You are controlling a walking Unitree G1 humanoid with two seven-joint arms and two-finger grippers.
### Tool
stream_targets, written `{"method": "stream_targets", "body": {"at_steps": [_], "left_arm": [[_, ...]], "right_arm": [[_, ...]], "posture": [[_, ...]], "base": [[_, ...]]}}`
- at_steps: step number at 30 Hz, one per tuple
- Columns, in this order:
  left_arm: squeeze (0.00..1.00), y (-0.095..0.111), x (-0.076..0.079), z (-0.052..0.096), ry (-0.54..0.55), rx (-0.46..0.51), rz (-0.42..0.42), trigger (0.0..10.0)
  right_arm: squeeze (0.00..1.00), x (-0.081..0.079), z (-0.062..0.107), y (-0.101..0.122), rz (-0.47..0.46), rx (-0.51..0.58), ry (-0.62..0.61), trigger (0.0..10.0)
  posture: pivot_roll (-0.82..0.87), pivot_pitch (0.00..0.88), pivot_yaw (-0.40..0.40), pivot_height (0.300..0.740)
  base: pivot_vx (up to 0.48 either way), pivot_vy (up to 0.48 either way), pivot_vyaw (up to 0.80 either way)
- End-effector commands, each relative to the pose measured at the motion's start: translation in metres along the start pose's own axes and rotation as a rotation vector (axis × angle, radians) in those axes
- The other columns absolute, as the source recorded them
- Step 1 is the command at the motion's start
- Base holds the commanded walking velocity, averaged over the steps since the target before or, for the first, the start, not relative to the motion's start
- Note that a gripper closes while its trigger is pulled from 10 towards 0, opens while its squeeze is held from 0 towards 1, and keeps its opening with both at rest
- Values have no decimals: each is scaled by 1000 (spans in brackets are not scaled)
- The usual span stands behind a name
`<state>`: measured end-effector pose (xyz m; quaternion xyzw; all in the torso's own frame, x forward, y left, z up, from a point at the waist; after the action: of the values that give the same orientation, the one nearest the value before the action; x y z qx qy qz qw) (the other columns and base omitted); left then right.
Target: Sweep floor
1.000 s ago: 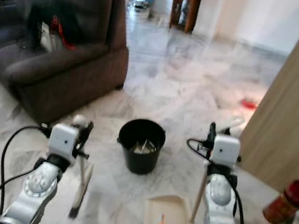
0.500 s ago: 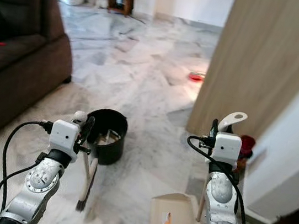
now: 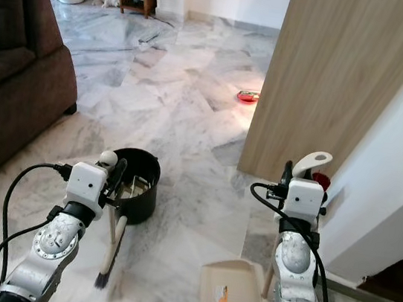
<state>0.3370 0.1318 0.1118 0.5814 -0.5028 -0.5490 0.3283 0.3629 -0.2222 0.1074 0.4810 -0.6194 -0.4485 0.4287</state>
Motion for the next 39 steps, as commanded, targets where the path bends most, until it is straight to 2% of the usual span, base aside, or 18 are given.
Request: {"method": "stream_targets", "body": {"at_steps": [1, 12, 14, 32, 39], "left_arm": [[0, 11, 1, -5, -12, 52, -33, 10000], [0, 12, 4, -7, -24, 56, -80, 10000], [0, 12, 5, -7, -28, 56, -67, 10000], [0, 12, 5, -9, -20, 62, -70, 10000], [0, 9, 0, -11, 11, 51, -59, 10000]], "right_arm": [[0, 3, -6, 10, 2, 37, -12, 10000], [0, 6, -7, 10, 6, 33, -20, 10000], [0, 6, -7, 10, 8, 33, -21, 10000], [0, 7, -7, 11, 14, 33, -23, 10000], [0, 13, -2, 12, 12, 45, -44, 10000]], "posture": [[46, 0, 33, 740], [48, 0, 30, 740], [48, 0, 28, 740], [37, 0, 25, 740], [26, 0, 27, 740]], "base": [[0, 0, -800], [0, -210, -800], [0, -362, -800], [0, 0, -800], [0, 0, -800]]}}
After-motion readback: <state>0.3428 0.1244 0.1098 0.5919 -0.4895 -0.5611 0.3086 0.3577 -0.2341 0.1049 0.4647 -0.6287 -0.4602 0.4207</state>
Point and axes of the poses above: a point about 5 cm out from each wrist's last joint towards the gripper, its own z axis pointing back from the gripper into the wrist, its own y axis along the axis of the wrist's last joint, x = y × z, the point moved 5 cm from there along -z, pointing out of the wrist towards the gripper, and after that the axes turned 5 degrees about -z, right-handed, at the moved point
